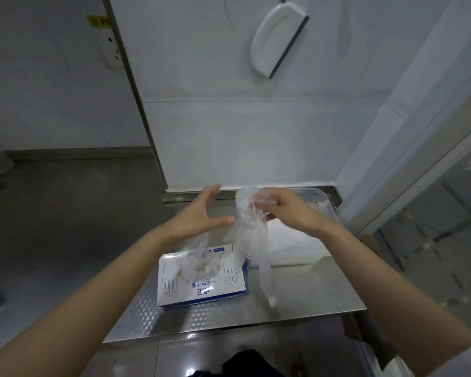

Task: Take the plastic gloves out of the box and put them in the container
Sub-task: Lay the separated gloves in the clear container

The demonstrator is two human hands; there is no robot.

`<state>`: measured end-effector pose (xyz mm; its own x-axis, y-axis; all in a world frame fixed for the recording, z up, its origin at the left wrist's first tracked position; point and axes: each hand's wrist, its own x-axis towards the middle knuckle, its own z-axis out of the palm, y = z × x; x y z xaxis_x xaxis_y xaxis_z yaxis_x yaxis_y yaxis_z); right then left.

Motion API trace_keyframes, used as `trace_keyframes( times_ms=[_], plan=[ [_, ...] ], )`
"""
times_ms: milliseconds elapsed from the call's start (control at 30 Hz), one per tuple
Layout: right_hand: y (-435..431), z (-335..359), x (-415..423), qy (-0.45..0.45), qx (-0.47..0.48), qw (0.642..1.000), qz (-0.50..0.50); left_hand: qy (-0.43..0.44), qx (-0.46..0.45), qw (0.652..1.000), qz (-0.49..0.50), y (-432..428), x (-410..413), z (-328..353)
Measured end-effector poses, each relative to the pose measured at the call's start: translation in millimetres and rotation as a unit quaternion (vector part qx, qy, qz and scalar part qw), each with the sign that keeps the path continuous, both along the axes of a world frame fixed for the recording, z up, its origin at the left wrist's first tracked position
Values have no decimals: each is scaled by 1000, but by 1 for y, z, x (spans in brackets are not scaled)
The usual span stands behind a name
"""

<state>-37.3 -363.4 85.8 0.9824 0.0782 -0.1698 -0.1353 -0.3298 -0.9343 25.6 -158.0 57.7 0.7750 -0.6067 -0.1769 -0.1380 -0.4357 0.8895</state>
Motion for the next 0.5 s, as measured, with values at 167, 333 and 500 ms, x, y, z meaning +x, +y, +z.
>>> trace_keyframes(
  times_ms=[167,333,500],
  plan=[
    [-8,-5,-5,39,58,995,71,107,-83,986,-101,-24,-4,13],
    [-23,-10,-7,53,71,995,-53,94,-133,986,44,-38,-3,-2],
    [-25,-23,-11,23,-109,994,-8,102,-148,978,107,-56,-3,-5]
  ],
)
